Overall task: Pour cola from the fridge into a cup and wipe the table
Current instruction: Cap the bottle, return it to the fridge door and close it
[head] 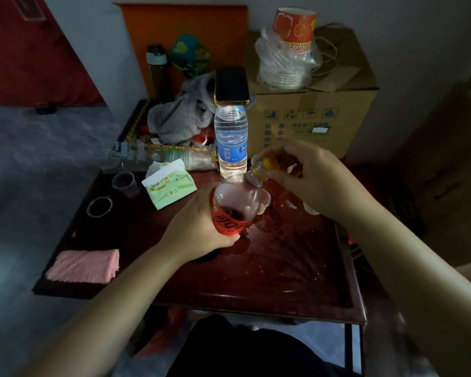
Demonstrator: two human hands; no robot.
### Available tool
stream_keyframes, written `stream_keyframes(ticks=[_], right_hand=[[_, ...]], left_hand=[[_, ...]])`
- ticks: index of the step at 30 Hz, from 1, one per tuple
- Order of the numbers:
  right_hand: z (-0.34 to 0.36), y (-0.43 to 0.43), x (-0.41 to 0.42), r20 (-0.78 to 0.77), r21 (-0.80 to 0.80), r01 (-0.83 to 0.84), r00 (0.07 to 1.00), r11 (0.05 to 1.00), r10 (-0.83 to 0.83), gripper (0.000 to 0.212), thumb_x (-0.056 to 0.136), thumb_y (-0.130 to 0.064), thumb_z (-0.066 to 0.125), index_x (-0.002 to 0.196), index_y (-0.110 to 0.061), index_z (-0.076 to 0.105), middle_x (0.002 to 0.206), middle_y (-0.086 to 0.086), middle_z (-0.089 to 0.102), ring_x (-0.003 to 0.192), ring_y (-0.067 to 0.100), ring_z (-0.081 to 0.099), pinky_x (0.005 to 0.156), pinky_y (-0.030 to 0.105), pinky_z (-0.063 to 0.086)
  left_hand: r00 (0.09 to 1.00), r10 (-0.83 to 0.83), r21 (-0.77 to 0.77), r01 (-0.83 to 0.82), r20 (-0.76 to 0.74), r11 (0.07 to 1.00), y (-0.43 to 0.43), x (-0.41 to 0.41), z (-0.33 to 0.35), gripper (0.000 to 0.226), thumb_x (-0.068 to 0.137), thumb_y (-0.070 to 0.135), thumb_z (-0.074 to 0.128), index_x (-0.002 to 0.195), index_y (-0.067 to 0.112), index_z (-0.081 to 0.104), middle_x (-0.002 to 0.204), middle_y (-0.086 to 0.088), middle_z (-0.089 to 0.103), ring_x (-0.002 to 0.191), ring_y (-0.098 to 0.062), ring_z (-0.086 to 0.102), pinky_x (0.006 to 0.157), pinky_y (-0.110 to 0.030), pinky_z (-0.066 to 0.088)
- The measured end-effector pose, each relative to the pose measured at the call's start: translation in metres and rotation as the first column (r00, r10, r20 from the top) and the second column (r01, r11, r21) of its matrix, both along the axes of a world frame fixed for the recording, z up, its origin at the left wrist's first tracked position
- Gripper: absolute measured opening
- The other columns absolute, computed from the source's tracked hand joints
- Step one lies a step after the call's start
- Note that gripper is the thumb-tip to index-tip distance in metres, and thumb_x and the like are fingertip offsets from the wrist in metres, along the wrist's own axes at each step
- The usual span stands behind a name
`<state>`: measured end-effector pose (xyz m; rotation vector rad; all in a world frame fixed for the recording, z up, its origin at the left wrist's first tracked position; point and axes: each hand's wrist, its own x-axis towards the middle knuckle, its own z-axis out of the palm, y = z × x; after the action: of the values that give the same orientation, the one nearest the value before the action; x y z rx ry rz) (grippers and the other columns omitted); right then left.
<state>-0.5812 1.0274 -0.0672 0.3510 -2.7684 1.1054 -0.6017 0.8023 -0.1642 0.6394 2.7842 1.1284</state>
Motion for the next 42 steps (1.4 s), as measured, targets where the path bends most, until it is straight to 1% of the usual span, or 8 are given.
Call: stream_keyframes(ticks=[7,13,18,22,25,29,32,42], right_hand=[[0.014,-0.010,-0.005,0.027,0.013,-0.064,0.998,0.998,0.064,0.028,0.085,-0.015,0.067,0.112,-0.025,0.066,0.102,-0.014,0.067,0.087,-0.005,0.059,0.071,0.003,0.040],[0.023,-0.009,-0.007,0.094,0.084,-0.118,0.989,0.989,0.110,0.032,0.081,-0.018,0.072,0.108,-0.035,0.068,0.101,-0.013,0.069,0.092,0.005,0.064,0.084,0.030,0.052],[0.025,-0.016,-0.008,0.069,0.153,0.007,0.997,0.988,-0.018,0.022,0.075,-0.041,0.073,0.090,-0.025,0.072,0.080,-0.008,0.070,0.075,0.005,0.064,0.075,0.033,0.051],[0.017,-0.027,-0.005,-0.135,0.281,0.184,0.979,0.942,-0.151,0.047,0.075,-0.063,0.058,0.071,-0.017,0.061,0.061,-0.004,0.061,0.056,0.010,0.056,0.050,0.024,0.039],[0.014,-0.028,-0.004,-0.137,0.311,0.148,0.984,0.939,-0.110,0.063,0.078,-0.074,0.039,0.091,-0.016,0.060,0.079,-0.006,0.061,0.064,0.001,0.053,0.053,0.013,0.036],[0.022,-0.022,0.005,0.004,0.021,-0.087,0.996,0.996,0.087,0.038,0.088,-0.040,0.060,0.123,-0.025,0.054,0.115,-0.009,0.058,0.104,0.002,0.058,0.084,0.021,0.051],[0.027,-0.026,0.009,-0.001,0.083,-0.159,0.987,0.984,0.160,0.039,0.086,-0.008,0.064,0.121,-0.024,0.060,0.119,-0.008,0.060,0.110,0.010,0.057,0.089,0.023,0.048],[0.042,-0.083,0.007,0.012,0.136,0.236,0.971,0.962,-0.240,0.025,0.072,-0.045,0.074,0.085,-0.023,0.070,0.074,-0.010,0.065,0.072,0.001,0.059,0.063,0.015,0.043]], left_hand=[[0.999,0.031,0.054,-0.032,0.007,0.998,-0.002,0.006,0.007,0.084,0.057,0.034,0.087,0.127,0.033,0.041,0.118,0.017,0.054,0.110,-0.001,0.052,0.090,-0.025,0.046],[0.999,0.022,0.037,-0.023,0.023,0.999,-0.007,0.010,0.010,0.091,0.056,0.035,0.088,0.132,0.031,0.039,0.124,0.016,0.052,0.115,-0.004,0.051,0.094,-0.028,0.045],[1.000,0.031,0.021,-0.031,0.000,0.999,-0.008,0.015,0.014,0.089,0.055,0.040,0.086,0.130,0.033,0.040,0.123,0.019,0.052,0.114,-0.002,0.052,0.093,-0.030,0.047],[0.999,0.031,0.007,-0.031,0.011,0.999,-0.009,0.016,0.018,0.092,0.056,0.041,0.086,0.133,0.035,0.036,0.126,0.021,0.049,0.115,0.001,0.048,0.094,-0.026,0.044],[1.000,0.026,0.012,-0.026,0.014,1.000,-0.012,0.016,0.020,0.090,0.056,0.042,0.086,0.131,0.037,0.036,0.124,0.021,0.049,0.114,0.001,0.049,0.091,-0.024,0.044],[1.000,0.009,0.028,-0.010,0.011,1.000,-0.021,0.012,0.021,0.087,0.056,0.040,0.086,0.127,0.039,0.036,0.121,0.023,0.049,0.110,0.004,0.048,0.086,-0.018,0.041],[0.999,-0.038,0.036,0.038,-0.002,0.999,-0.028,0.006,0.022,0.086,0.056,0.037,0.088,0.124,0.042,0.036,0.117,0.024,0.049,0.107,0.007,0.047,0.083,-0.013,0.038],[0.987,-0.153,0.038,0.151,0.042,0.988,-0.066,-0.017,0.037,0.090,0.053,0.037,0.089,0.129,0.035,0.040,0.119,0.019,0.053,0.108,0.000,0.053,0.091,-0.034,0.050]])
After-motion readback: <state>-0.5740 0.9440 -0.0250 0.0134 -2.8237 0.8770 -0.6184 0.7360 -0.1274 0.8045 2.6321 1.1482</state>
